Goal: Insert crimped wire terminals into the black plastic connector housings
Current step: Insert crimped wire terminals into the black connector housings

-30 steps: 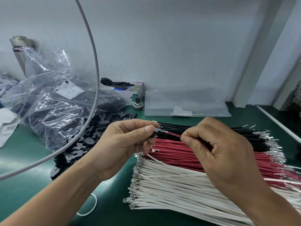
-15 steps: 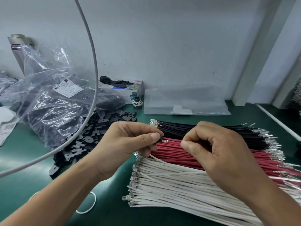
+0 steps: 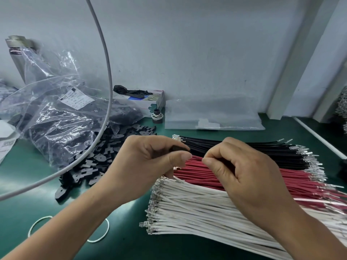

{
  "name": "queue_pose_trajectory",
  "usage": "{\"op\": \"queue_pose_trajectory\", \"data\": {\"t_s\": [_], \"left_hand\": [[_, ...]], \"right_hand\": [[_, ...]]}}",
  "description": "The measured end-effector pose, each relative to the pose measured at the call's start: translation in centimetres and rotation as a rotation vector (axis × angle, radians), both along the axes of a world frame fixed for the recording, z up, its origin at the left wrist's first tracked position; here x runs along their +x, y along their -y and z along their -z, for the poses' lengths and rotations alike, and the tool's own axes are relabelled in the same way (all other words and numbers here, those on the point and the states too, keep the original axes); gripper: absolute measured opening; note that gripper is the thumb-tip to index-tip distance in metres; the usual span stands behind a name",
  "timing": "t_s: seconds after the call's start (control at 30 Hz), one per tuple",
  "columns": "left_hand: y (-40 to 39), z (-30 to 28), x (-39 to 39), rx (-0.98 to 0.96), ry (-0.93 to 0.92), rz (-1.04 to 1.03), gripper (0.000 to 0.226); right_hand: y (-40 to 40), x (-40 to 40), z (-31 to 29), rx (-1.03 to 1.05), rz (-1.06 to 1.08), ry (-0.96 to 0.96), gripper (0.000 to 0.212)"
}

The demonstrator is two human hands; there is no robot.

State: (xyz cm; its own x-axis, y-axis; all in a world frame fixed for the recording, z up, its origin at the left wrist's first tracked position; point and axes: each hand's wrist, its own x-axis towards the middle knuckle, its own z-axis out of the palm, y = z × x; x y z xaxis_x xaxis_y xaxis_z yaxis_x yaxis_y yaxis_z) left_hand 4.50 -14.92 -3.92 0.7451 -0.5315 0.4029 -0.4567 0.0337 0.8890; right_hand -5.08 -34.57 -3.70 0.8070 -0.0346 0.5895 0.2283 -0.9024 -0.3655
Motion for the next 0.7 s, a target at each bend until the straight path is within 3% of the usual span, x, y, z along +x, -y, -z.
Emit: {"op": "queue_pose_trajectory", "data": {"t_s": [0.3,0.57,0.7], "left_hand": [[0.30,0.21,-0.18,-0.119,-0.236,0.077,0.025],[0.48,0.41,0.05,0.019,-0.069,-0.017,0.019],[0.44,0.72,0.54,0.044,0.008,-0.082,0.016]], "right_hand": [[-0.79,0.16,0.51,0.111,-0.078,0.096,0.018],[-0.26,0.28,0.47,-0.010,-0.014,-0.004,0.019],[-0.11,-0.06,-0.27,-0.136,0.050,0.113,0.009]]}}
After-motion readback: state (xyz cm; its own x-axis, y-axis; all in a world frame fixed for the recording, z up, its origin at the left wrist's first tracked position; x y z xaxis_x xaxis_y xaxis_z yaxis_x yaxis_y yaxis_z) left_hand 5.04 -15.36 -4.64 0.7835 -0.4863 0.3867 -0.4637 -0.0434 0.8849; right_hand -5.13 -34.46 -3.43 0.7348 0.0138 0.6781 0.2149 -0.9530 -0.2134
